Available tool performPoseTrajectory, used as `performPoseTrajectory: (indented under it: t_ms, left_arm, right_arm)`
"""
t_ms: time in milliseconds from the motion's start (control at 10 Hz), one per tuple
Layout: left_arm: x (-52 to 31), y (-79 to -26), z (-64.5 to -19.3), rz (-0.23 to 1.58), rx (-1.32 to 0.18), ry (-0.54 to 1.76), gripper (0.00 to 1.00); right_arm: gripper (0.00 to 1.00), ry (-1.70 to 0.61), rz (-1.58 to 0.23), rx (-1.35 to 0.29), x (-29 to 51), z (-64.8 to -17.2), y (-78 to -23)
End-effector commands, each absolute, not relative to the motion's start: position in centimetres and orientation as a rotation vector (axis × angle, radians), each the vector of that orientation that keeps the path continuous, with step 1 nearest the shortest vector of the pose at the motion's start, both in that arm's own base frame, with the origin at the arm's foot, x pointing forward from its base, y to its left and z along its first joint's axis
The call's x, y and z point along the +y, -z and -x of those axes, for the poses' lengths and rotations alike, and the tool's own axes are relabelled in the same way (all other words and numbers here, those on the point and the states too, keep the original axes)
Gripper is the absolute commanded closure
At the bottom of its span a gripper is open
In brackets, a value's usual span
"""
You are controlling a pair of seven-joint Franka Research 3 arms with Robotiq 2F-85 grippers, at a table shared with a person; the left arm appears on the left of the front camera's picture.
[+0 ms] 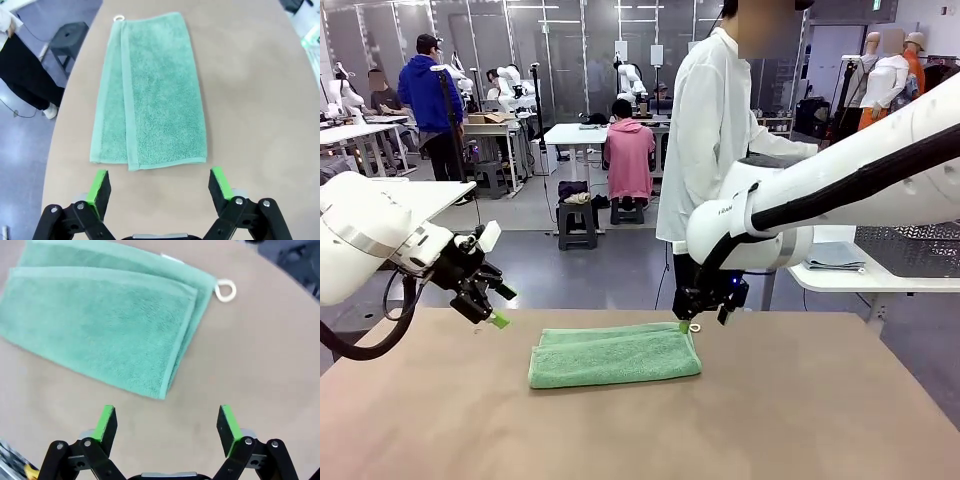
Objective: Fold the towels and place them in the basket.
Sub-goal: When a person lays out a Towel with hook on the table, fold it in half twice.
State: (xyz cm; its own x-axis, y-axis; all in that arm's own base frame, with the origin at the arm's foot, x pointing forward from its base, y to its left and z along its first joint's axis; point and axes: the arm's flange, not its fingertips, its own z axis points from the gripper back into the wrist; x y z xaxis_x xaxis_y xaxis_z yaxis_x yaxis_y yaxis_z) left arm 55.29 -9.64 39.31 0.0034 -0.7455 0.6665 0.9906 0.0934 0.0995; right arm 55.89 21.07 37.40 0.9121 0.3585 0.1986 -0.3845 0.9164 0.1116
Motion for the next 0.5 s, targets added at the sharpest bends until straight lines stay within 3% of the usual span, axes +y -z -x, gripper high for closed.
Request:
performPoseTrajectory:
  t_ms: [0,400]
  left_arm:
    - [-9.9,-39.4,-55.5,0.455,-0.647,1.466,0.01]
    - [-9.9,-39.4,-55.5,0.455,-0.647,1.466,0.01]
  right_arm:
    - [0.00,-0.212,-0.155,-0.163,22.0,-56.6,-35.9]
    - [0.00,0.044,-0.159,-0.147,22.4,-57.4,-33.9]
